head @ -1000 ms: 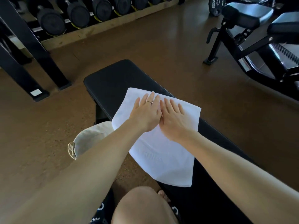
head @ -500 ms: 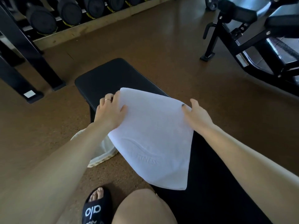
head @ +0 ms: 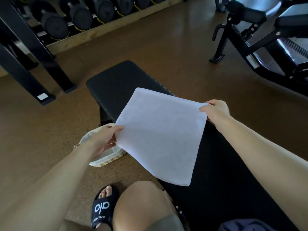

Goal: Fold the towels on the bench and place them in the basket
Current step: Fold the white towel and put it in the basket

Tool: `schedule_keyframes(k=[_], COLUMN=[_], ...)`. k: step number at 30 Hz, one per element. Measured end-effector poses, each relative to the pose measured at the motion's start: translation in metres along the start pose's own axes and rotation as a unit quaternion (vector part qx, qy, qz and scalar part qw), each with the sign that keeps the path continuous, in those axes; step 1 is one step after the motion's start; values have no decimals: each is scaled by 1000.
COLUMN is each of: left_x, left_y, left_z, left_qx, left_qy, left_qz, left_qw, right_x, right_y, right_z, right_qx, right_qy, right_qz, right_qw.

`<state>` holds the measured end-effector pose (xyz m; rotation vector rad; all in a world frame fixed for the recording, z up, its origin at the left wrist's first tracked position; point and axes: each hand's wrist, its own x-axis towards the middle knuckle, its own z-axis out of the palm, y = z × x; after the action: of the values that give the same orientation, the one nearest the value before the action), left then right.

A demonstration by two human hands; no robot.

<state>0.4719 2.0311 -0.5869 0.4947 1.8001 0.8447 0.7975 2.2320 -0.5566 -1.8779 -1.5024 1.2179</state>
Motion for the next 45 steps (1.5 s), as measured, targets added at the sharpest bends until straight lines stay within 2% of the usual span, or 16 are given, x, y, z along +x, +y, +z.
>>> schedule_keyframes(k=[2,6,10,14,17,23,28,31,38,45], left_x=[-4,-10,-16,-18,-12,-3,-17,-27,-27,-24], left_y=[6,21,38,55,58,54,43,35,34,28], left_z=[1,2,8,20,29,39,39,39,39,31], left_qx=[27,91,155,282,312,329,403,378,316,132], left_qy=[-1,48,42,87,125,156,195,160,166,179], left_qz=[4,27,84,189,226,244,177,119,140,88], left_qw=[1000,994,983,937,914,899,877,904,923,971], right_x=[-4,-13,-23,-32,-38,-48,-53,-55,-56,-59], right_y=[7,22,35,48,57,68,68,65,61,61], right_z=[-10,-28,-42,-57,-66,-71,-73,-73,-71,-71], right_qx=[-22,-62,-85,-71,-56,-42,-80,-94,-125,-129], right_qy=[4,4,2,-8,-6,-8,-12,-13,-4,3], right_qz=[-2,0,7,17,44,54,53,53,51,53], right_qw=[1000,998,996,997,997,998,995,994,991,990])
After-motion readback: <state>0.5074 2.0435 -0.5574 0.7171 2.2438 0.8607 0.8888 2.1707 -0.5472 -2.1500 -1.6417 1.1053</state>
